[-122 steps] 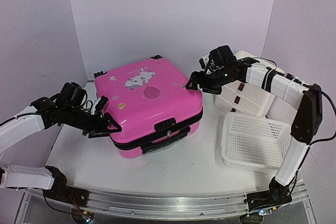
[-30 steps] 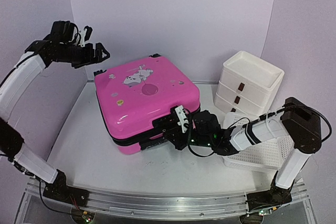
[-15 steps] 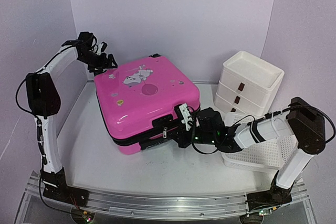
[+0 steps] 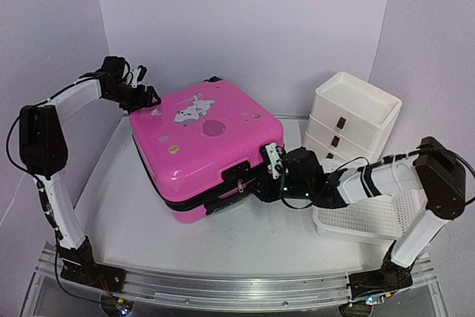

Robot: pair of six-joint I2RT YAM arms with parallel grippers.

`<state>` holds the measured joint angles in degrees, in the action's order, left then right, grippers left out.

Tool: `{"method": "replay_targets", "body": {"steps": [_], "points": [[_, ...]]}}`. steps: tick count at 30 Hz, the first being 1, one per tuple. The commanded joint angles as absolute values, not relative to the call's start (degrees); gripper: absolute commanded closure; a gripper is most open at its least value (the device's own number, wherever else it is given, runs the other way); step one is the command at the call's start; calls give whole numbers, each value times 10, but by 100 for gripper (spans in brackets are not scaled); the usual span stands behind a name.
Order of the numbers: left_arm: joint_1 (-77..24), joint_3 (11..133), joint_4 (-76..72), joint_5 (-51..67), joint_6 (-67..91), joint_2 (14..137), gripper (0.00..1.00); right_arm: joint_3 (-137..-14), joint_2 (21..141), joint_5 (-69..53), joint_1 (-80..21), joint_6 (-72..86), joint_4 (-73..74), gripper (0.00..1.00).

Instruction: Open, take out, and arrange the luggage

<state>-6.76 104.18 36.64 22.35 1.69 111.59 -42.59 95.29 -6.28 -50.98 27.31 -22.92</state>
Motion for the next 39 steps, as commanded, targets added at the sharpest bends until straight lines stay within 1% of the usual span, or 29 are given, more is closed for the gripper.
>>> {"method": "replay_targets", "body": {"steps": [1, 4, 5, 7, 11, 13, 17, 18, 20, 23, 24, 26, 31, 35, 37, 39], "points": [[-78, 901, 473, 235, 79, 1064, 16, -470, 891, -40, -475, 290, -134, 68], [-82, 833, 454, 237, 95, 1016, 17, -496, 878, -47, -453, 258, -85, 60], [-84, 808, 445, 240, 100, 996, 17, -515, 881, -58, -441, 245, -59, 59], [-90, 763, 432, 241, 114, 959, 18, -552, 896, -81, -413, 229, -16, 58], [-107, 652, 392, 236, 151, 864, 18, -624, 949, -159, -354, 215, -1, 57], [-121, 601, 367, 245, 176, 821, 18, -668, 980, -184, -335, 211, 33, 57], [-153, 535, 347, 239, 219, 751, 18, -741, 1024, -232, -308, 201, 115, 55], [-156, 525, 344, 240, 227, 733, 17, -739, 1019, -232, -304, 195, 131, 55], [-157, 512, 339, 245, 234, 707, 16, -705, 988, -227, -298, 177, 138, 50], [-158, 511, 340, 247, 233, 684, 16, -647, 937, -223, -297, 110, 138, 36], [-157, 512, 341, 248, 233, 677, 16, -637, 926, -227, -297, 85, 139, 33], [-158, 513, 343, 251, 232, 669, 16, -633, 918, -248, -297, 18, 150, 29], [-158, 512, 346, 260, 234, 657, 16, -605, 920, -317, -278, -131, 93, 27], [-158, 508, 348, 264, 240, 645, 16, -599, 954, -336, -264, -194, 43, 28], [-158, 505, 347, 264, 241, 636, 16, -607, 979, -367, -242, -184, 27, 31], [-158, 504, 347, 264, 241, 633, 16, -605, 999, -409, -227, -195, 7, 38]]}}
